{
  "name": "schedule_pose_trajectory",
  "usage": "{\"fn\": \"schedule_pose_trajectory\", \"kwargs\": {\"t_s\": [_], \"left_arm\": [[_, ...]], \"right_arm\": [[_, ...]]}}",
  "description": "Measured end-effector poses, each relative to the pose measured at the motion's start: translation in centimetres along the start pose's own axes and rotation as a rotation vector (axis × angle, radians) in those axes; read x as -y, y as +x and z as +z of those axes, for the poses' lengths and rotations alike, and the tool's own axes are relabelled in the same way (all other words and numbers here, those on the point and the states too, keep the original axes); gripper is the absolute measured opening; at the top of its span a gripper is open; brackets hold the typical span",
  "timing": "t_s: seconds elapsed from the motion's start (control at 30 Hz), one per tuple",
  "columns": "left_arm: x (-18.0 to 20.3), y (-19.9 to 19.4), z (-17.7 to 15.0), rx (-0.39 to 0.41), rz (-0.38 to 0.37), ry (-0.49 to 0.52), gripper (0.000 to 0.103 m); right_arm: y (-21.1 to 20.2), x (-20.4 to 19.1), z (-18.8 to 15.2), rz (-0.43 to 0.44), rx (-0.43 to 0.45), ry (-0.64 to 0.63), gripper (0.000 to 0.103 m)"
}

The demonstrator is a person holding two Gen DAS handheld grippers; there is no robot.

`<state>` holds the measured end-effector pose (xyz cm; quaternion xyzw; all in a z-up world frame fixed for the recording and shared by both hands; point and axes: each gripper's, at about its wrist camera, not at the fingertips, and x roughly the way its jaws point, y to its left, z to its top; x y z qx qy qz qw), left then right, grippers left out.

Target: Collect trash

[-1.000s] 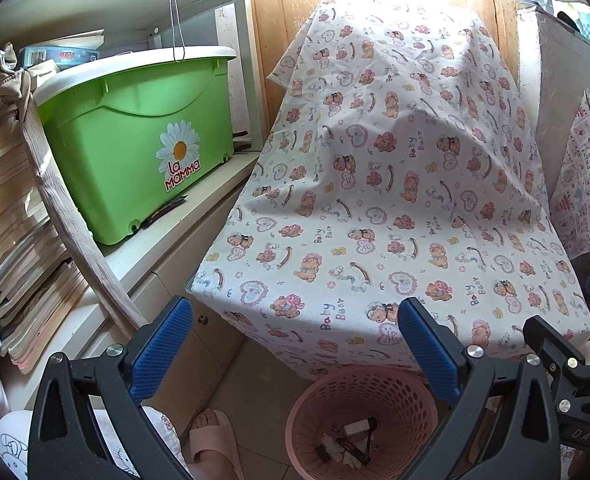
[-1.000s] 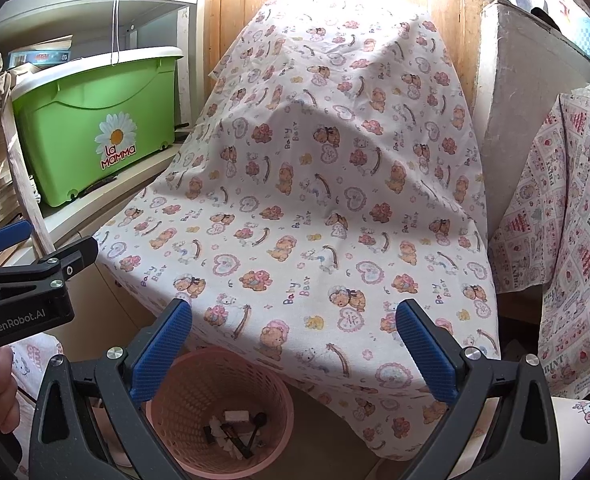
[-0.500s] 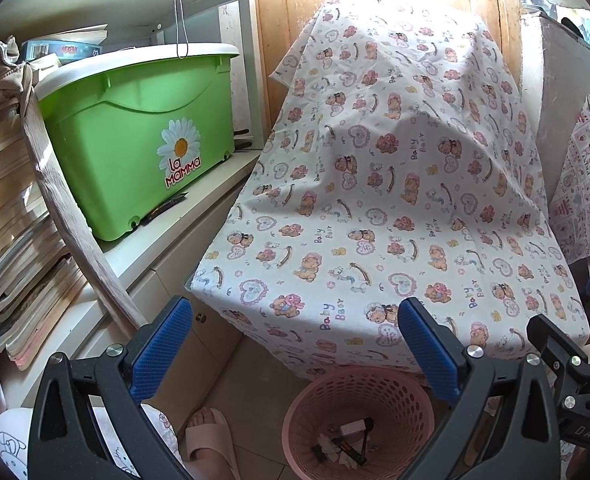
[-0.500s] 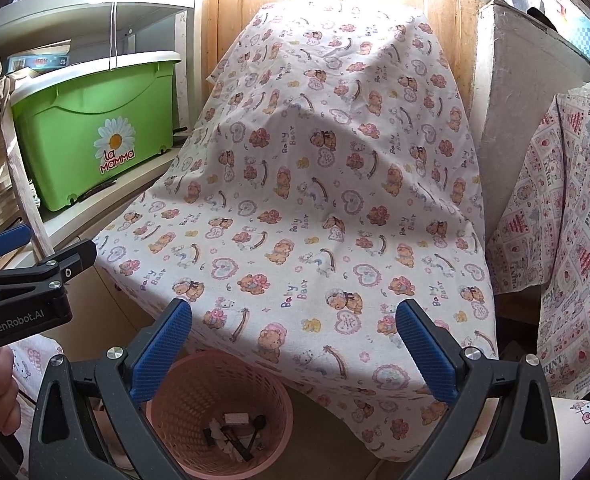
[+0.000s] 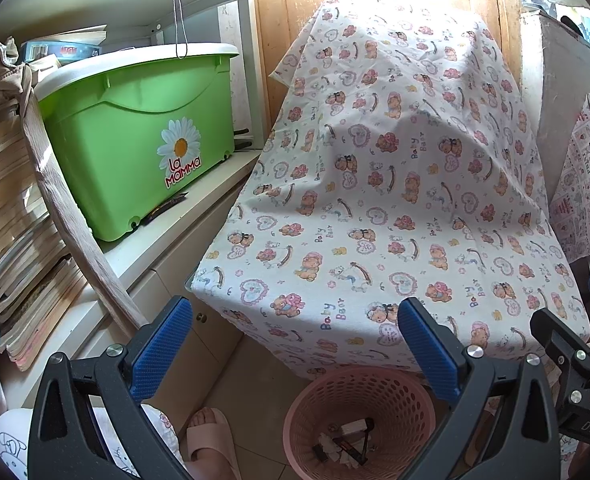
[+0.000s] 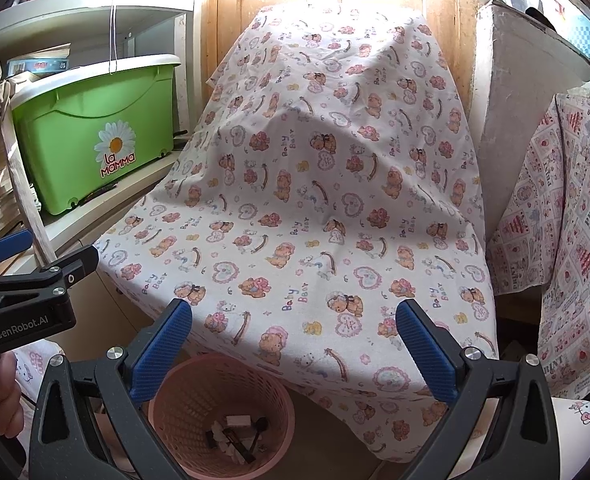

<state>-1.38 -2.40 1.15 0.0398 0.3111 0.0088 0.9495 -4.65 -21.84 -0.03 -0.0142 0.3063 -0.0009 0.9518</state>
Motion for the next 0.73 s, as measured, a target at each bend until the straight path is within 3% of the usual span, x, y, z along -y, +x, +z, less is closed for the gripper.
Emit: {"fn": "schedule_pose_trajectory", "kwargs": {"t_s": [0.73], "left_arm": [[-0.3,-0.7,0.2,0.021,-0.015,-0.014,0.101]], "right_arm": [[0.0,-0.6,1.0,0.001,0.009,0.018,0.103]]}}
